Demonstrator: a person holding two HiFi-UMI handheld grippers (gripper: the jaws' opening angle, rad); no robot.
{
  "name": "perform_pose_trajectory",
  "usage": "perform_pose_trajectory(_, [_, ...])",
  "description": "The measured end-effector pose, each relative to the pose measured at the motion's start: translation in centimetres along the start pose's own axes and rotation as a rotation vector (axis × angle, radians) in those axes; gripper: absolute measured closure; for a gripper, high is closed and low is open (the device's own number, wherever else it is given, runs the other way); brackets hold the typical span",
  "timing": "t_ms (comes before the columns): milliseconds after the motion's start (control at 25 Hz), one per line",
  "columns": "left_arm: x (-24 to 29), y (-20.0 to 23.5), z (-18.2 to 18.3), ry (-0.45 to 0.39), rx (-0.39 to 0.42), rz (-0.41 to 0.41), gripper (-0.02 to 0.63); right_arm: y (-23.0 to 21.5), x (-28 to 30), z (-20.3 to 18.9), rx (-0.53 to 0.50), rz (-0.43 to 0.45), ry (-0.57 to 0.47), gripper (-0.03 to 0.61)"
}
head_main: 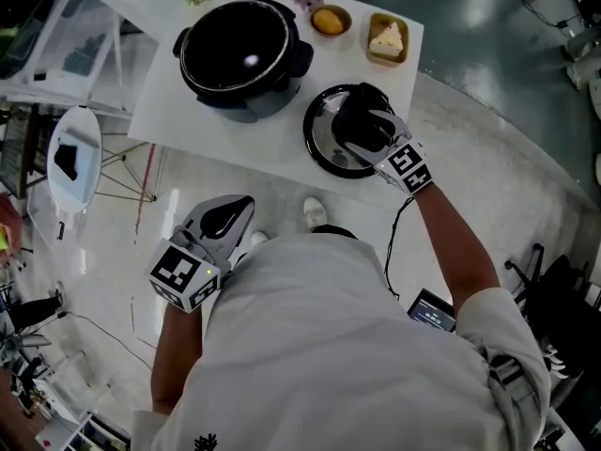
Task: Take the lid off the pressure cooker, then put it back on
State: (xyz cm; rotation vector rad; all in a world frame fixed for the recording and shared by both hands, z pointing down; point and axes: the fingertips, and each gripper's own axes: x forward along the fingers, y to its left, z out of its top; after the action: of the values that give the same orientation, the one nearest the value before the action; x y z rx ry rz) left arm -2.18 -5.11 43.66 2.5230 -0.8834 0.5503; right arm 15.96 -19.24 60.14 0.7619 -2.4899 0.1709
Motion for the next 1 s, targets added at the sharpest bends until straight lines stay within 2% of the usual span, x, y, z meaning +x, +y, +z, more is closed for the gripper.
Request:
perform_pose_trajectory(240, [-0.6,0.5,-0.2,-0.004,-0.018,0.034,0.607,-0.4,1.9,-0.6,-0.019,0.017,0.028,0.235])
perform_pose_trajectory(480, [-1.0,0.8,-0.5,-0.006,-0.033,0.055,0.607,-0.1,2.6,-0.6,-0.035,0.022,0.045,0.282])
perform_pose_trajectory(1000, [-1.2,1.2,-0.2,-0.014,-0.032,0.054,0.607,-0.2,2.6,-0.7,-0.023,0.014,0.067,0.287])
